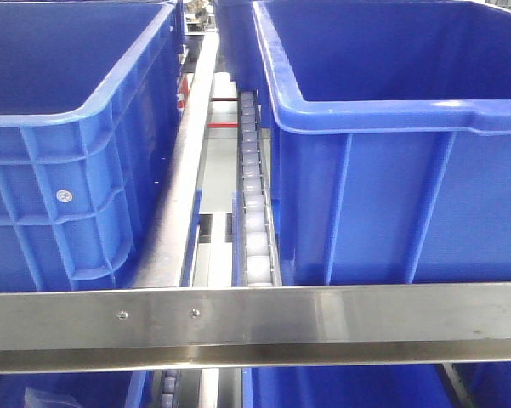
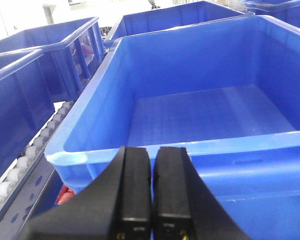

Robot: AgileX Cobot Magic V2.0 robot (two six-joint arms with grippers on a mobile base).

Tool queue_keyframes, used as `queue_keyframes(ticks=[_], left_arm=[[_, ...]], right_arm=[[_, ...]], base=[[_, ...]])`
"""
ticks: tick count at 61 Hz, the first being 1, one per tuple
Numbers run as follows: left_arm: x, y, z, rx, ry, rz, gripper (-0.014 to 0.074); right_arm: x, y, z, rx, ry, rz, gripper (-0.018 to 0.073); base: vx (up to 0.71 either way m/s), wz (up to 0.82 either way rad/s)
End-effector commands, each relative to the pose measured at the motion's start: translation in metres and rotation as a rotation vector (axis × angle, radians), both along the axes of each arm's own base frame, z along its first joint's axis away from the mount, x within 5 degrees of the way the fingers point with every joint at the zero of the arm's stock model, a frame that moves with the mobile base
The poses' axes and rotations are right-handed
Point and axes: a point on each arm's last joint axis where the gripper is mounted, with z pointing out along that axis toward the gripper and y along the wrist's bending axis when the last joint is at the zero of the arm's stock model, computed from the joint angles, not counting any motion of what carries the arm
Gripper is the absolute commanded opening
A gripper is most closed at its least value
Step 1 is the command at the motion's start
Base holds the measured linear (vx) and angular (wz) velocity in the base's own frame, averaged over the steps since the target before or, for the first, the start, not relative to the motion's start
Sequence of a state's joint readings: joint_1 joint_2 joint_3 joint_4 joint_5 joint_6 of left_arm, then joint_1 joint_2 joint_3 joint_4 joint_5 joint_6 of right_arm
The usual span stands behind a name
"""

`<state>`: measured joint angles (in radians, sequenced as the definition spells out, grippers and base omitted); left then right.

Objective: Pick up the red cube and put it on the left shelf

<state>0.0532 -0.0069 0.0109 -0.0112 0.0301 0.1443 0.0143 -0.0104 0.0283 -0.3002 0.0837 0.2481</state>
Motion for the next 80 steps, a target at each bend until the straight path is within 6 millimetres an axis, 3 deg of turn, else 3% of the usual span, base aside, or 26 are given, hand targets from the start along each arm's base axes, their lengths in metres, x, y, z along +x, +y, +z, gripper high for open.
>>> queue_keyframes(ticks=[1, 80], left_arm=[[-0.0009, -0.0003, 0.0016, 0.0, -0.084, -0.005, 0.0106], [-0.0009, -0.0003, 0.0016, 0.0, -0.084, -0.005, 0.0106]], right_arm=[[-0.0031, 0.0022, 0.0172, -0.021, -0.132, 0.022, 0.0058], [-0.0031, 0.0021, 0.0173, 0.038, -0.132, 0.023, 0.0058]], base=[[0.0, 0.0], [0.0, 0.0]])
